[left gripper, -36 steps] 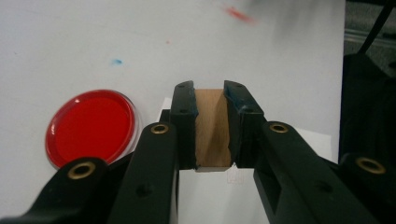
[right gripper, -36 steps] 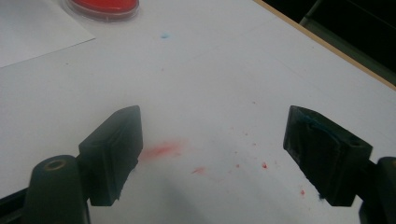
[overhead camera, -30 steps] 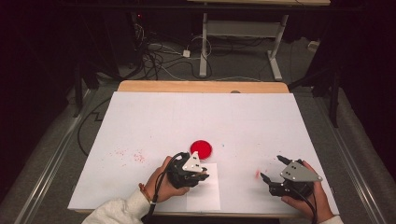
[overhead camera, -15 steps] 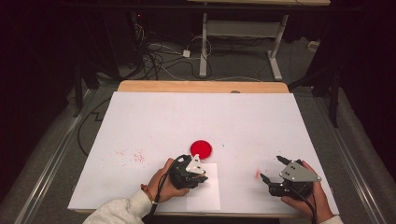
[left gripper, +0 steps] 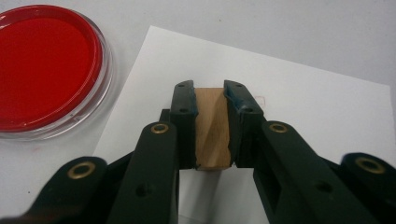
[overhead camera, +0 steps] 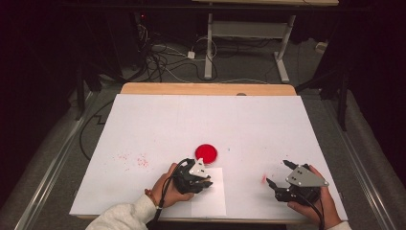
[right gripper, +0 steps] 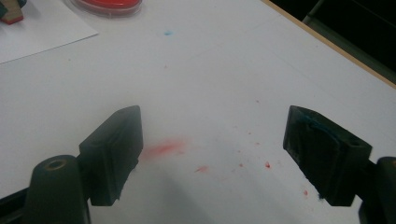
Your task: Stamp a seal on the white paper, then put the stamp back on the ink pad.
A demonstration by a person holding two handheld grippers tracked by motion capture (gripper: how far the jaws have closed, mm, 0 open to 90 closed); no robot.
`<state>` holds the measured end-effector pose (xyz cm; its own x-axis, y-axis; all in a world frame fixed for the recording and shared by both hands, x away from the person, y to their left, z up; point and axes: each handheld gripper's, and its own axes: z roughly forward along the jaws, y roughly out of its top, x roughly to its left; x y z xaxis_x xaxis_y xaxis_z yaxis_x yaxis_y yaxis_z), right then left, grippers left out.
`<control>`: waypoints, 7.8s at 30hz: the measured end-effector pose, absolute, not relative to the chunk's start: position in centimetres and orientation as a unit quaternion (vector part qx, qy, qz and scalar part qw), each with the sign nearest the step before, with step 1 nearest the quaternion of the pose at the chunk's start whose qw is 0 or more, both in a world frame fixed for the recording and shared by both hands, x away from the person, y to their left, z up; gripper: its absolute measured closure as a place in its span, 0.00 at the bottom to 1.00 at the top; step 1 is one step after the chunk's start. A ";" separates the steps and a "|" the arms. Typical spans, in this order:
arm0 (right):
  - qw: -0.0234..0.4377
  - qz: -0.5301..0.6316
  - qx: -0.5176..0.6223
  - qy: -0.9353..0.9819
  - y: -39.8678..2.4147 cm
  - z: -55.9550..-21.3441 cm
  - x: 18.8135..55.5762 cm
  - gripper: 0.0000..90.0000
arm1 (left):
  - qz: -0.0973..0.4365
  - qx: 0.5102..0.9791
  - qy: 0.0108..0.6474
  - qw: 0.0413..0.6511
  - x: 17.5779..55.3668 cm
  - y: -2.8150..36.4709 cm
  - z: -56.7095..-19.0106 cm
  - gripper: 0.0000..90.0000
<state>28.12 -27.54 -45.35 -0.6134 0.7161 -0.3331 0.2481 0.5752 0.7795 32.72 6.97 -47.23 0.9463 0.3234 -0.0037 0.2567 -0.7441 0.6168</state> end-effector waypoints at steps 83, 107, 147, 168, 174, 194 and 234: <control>0.321 0.360 0.284 0.829 -27.2 -45.3 28.6 0.22 | 0.120 0.902 0.197 0.366 34.0 10.5 -42.5 0.82; 0.317 0.354 0.281 0.834 -27.1 -45.7 28.4 0.22 | 0.114 0.899 0.210 0.367 37.8 8.7 -42.2 0.81; 0.312 0.349 0.279 0.838 -27.0 -45.9 28.5 0.23 | 0.084 0.913 0.228 0.329 40.7 6.3 -45.4 0.82; 0.318 0.349 0.274 0.838 -27.0 -45.8 28.3 0.23 | 0.114 0.896 0.235 0.360 40.1 6.9 -44.6 0.56; 0.320 0.351 0.274 0.836 -27.0 -45.7 28.3 0.23 | 0.164 0.883 0.233 0.372 39.3 7.0 -43.6 0.41; 0.325 0.365 0.276 0.828 -27.2 -45.3 28.0 0.23 | 0.226 0.860 0.216 0.404 37.4 8.2 -41.8 0.19; 0.355 0.403 0.283 0.795 -27.6 -43.9 27.4 0.23 | 0.304 0.838 0.203 0.405 31.9 14.5 -41.4 0.19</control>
<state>27.38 -27.59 -43.91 -0.5873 0.7362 -0.3364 0.1637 0.5150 0.8414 31.91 14.52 -41.40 0.7327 0.5863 0.3455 0.0928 -0.5891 0.8027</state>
